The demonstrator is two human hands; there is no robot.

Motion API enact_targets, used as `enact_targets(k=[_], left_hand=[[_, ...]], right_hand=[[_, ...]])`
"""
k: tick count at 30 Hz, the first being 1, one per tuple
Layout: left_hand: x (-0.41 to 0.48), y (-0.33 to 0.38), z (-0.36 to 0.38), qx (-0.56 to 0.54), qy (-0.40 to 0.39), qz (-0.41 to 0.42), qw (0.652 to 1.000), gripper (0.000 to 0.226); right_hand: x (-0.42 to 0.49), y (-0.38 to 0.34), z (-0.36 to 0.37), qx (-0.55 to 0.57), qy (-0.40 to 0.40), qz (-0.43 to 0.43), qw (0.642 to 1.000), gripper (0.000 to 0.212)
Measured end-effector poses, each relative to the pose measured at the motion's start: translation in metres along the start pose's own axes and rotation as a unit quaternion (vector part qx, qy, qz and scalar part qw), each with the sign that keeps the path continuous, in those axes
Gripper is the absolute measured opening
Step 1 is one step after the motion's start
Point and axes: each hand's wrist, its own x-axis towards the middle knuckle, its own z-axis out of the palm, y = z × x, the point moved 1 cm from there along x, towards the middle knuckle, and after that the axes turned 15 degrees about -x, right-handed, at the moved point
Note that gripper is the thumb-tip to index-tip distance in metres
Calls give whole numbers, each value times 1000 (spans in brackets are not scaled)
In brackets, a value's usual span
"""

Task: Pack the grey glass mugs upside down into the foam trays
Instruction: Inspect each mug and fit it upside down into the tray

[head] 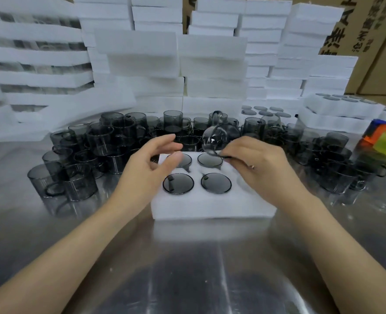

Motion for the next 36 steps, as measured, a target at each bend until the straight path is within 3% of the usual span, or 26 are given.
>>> enact_targets(k=[5,8,11,14,18,21,26,30,36], left_hand=[[-7,3,12,-69,-103,-44,991,76],[-9,4,12,-107,-142,-30,984,59],[-8,6,10,-142,-143,-25,979,62],[-7,6,10,-143,-124,-18,982,68],[-7,9,10,-66,-113,-6,991,56],[-7,13,15,0,-125,13,992,30],[-4,12,17,-3,-62,12,998,23],[-2,13,15,48,-54,-2,997,37],[-6,18,13,121,-7,-2,993,44]], right_hand=[[2,-26,7,-27,-23,-103,994,19],[5,-36,9,-30,2,-144,989,11],[4,-38,9,23,37,-108,993,21],[4,-37,10,95,71,-31,992,44],[4,-35,15,68,-28,1,997,70],[2,-38,22,61,-99,16,993,68],[0,-42,28,83,-84,65,991,63],[0,-41,31,132,-71,85,985,61],[-1,-37,38,115,-60,118,985,61]])
